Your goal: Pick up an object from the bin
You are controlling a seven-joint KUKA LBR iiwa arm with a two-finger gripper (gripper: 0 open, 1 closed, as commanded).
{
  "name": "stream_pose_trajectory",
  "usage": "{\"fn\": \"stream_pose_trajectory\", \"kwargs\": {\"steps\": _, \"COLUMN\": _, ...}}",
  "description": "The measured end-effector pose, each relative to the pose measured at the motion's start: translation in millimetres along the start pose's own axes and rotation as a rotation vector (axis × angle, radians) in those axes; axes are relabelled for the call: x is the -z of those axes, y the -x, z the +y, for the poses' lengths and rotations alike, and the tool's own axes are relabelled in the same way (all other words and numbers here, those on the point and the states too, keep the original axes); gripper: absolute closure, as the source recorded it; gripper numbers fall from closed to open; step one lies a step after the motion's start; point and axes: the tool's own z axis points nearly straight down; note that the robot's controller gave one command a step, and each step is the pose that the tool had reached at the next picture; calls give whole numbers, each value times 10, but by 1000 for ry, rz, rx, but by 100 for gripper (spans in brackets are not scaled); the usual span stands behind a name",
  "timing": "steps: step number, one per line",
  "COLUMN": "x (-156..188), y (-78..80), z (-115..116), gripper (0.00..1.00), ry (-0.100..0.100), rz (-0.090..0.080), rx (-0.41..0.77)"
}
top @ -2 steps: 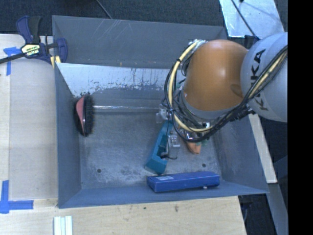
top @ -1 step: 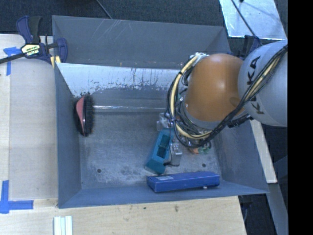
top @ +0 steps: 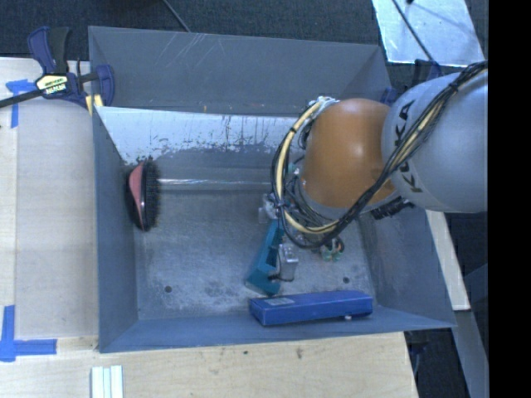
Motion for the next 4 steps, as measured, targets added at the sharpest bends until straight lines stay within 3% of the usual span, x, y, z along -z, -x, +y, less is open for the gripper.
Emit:
{"fn": "stream_pose_trajectory", "kwargs": {"steps": 1, "x": -62, "y": 488, "z": -71, "gripper": 0, "ry": 0, "rz": -2, "rx": 33}}
{"fn": "stream_pose_trajectory", "kwargs": {"steps": 2, "x": 75, "y": 638, "z": -76, "gripper": 0, "ry": 0, "rz": -5, "rx": 71}}
{"fn": "stream_pose_trajectory", "kwargs": {"steps": 3, "x": 82, "y": 697, "z": -336, "gripper": 0, "ry": 1, "rz": -6, "rx": 27}}
{"fn": "stream_pose_trajectory", "kwargs": {"steps": 4, "x": -248, "y": 581, "z": -681, "gripper": 0, "ry": 0, "rz": -4, "rx": -26}}
